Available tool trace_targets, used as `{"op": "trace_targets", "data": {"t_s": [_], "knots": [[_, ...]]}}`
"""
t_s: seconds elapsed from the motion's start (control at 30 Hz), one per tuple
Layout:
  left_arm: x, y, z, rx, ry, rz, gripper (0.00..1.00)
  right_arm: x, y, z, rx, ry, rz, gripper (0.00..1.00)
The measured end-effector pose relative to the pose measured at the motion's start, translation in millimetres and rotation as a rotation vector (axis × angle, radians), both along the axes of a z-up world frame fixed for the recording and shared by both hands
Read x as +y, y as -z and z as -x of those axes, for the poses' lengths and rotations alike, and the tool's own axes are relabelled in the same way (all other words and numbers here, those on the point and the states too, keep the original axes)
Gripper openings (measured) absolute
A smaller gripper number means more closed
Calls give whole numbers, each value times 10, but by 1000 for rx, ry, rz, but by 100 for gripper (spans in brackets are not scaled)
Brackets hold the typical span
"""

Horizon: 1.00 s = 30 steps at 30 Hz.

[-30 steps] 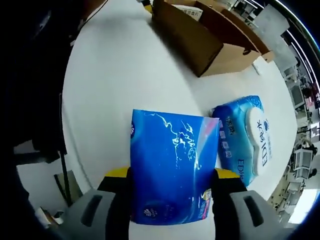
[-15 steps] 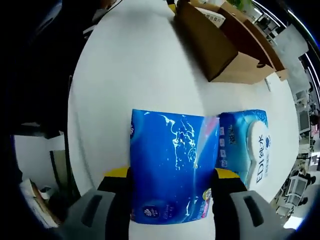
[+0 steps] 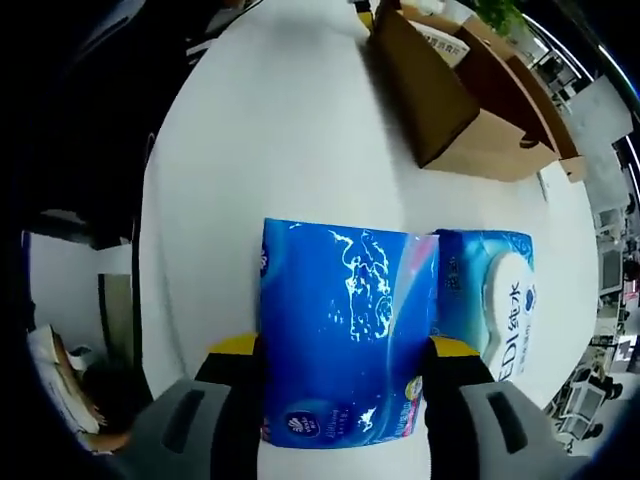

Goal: Operate the shoe box by opening the lid, removing the specified soft item, and placing it in the target area until the item is outside and the box remains undamaged.

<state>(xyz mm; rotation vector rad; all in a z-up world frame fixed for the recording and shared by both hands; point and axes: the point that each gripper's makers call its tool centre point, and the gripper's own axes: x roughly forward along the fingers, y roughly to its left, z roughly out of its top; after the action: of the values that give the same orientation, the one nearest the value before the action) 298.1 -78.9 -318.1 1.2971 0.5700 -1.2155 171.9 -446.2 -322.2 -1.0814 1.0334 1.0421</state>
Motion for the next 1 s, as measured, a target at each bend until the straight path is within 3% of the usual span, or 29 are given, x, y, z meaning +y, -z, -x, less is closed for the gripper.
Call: {"op": "trace_targets", "data": {"t_s": [1.0], "knots": [[-31,-15,23,0,4,-6,18,-69,-9,-98,14,-42,40,65]]}}
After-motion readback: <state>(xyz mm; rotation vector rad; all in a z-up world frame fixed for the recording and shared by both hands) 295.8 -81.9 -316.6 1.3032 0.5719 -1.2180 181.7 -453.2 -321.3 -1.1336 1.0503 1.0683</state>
